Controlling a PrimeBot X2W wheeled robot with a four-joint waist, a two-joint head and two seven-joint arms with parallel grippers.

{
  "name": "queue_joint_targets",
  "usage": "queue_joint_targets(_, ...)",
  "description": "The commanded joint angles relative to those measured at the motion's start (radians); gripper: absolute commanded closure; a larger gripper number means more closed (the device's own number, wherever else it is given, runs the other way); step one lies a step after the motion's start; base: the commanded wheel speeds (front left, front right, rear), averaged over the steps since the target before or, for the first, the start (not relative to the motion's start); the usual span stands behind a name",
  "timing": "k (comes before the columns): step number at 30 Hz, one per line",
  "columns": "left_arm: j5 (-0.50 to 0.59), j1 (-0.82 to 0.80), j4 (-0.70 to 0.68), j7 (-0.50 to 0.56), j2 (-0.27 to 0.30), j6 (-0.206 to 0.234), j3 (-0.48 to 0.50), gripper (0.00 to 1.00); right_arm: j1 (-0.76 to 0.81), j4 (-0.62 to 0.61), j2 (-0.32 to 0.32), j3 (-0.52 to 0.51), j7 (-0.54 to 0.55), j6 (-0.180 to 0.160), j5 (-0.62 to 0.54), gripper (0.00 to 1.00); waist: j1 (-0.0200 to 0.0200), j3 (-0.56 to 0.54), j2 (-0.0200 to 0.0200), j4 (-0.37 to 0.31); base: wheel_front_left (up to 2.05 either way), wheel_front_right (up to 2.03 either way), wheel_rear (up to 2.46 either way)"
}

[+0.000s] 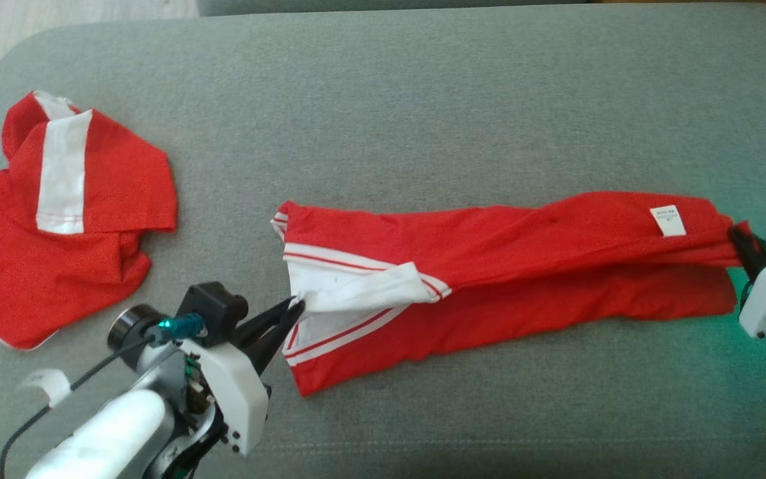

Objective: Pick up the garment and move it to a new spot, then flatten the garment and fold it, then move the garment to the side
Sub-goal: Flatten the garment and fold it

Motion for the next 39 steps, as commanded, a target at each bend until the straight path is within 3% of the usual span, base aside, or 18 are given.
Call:
queue_joint_targets(1, 0.007, -0.020, -0.014, 0.001, 0.032, 0.009, 0.038, 1.00, 0.017, -0.030, -0.046, 0.008, 0.007, -0.001, 0.011, 1.00, 0.0001, -0.002, -0.0001, -0.006, 0.00, 0.00, 0.00)
queue_joint_targets(6, 0.017, -0.008, 0.032, 0.013, 0.021, 0.008, 0.009, 1.00, 0.049, -0.067, -0.060, 0.020, 0.065, -0.001, 0.011, 1.00, 0.0001, -0.011, -0.0001, -0.021, 0.00, 0.00, 0.00)
queue_joint_targets(7, 0.015, -0.005, 0.041, 0.015, 0.018, 0.009, 0.006, 1.00, 0.055, -0.072, -0.061, 0.020, 0.076, -0.001, 0.012, 0.74, 0.0001, -0.015, -0.0001, -0.024, 0.00, 0.00, 0.00)
queue_joint_targets(8, 0.014, -0.002, 0.049, 0.019, 0.017, 0.010, 0.002, 1.00, 0.059, -0.074, -0.062, 0.015, 0.084, -0.001, 0.013, 0.00, 0.0001, -0.017, -0.0001, -0.026, 0.00, 0.00, 0.00)
queue_joint_targets(9, 0.013, 0.000, 0.056, 0.022, 0.017, 0.011, 0.000, 0.84, 0.063, -0.074, -0.061, 0.009, 0.089, -0.001, 0.011, 0.00, 0.0001, -0.021, -0.0001, -0.027, 0.00, 0.00, 0.00)
queue_joint_targets(10, 0.013, 0.003, 0.063, 0.019, 0.015, 0.019, 0.002, 0.13, 0.066, -0.076, -0.061, 0.003, 0.091, -0.001, 0.007, 0.00, 0.0001, -0.025, -0.0001, -0.029, 0.00, 0.00, 0.00)
queue_joint_targets(11, 0.014, 0.005, 0.068, 0.012, 0.012, 0.027, 0.005, 0.00, 0.067, -0.077, -0.061, -0.008, 0.089, -0.001, 0.004, 0.00, 0.0001, -0.030, -0.0001, -0.030, 0.00, 0.00, 0.00)
queue_joint_targets(16, -0.009, 0.017, 0.076, -0.047, -0.013, 0.075, 0.051, 0.00, 0.073, -0.104, -0.033, -0.104, 0.006, -0.001, -0.023, 0.00, 0.0001, -0.053, -0.0001, -0.031, 0.00, 0.00, 0.00)
queue_joint_targets(24, -0.102, 0.050, 0.061, -0.299, -0.119, 0.167, 0.227, 0.00, 0.138, -0.211, 0.083, -0.265, -0.186, -0.001, -0.086, 0.00, 0.0001, -0.086, -0.0001, -0.031, 0.00, 0.00, 0.00)
queue_joint_targets(28, -0.084, 0.095, 0.037, -0.349, -0.228, 0.201, 0.406, 0.00, 0.228, -0.307, 0.185, -0.341, -0.287, -0.001, -0.186, 0.00, 0.0001, -0.096, -0.0001, -0.032, 0.00, 0.00, 0.00)
queue_joint_targets(34, 0.067, 0.196, 0.000, -0.350, -0.402, 0.131, 0.599, 0.00, 0.300, -0.366, 0.290, -0.421, -0.325, -0.001, -0.321, 0.00, 0.0001, -0.079, -0.0001, -0.039, 0.00, 0.00, 0.00)
queue_joint_targets(39, 0.167, 0.214, 0.021, -0.350, -0.473, 0.050, 0.668, 0.00, 0.294, -0.361, 0.342, -0.483, -0.295, -0.001, -0.393, 0.00, 0.0001, -0.055, -0.0001, -0.037, 0.00, 0.00, 0.00)
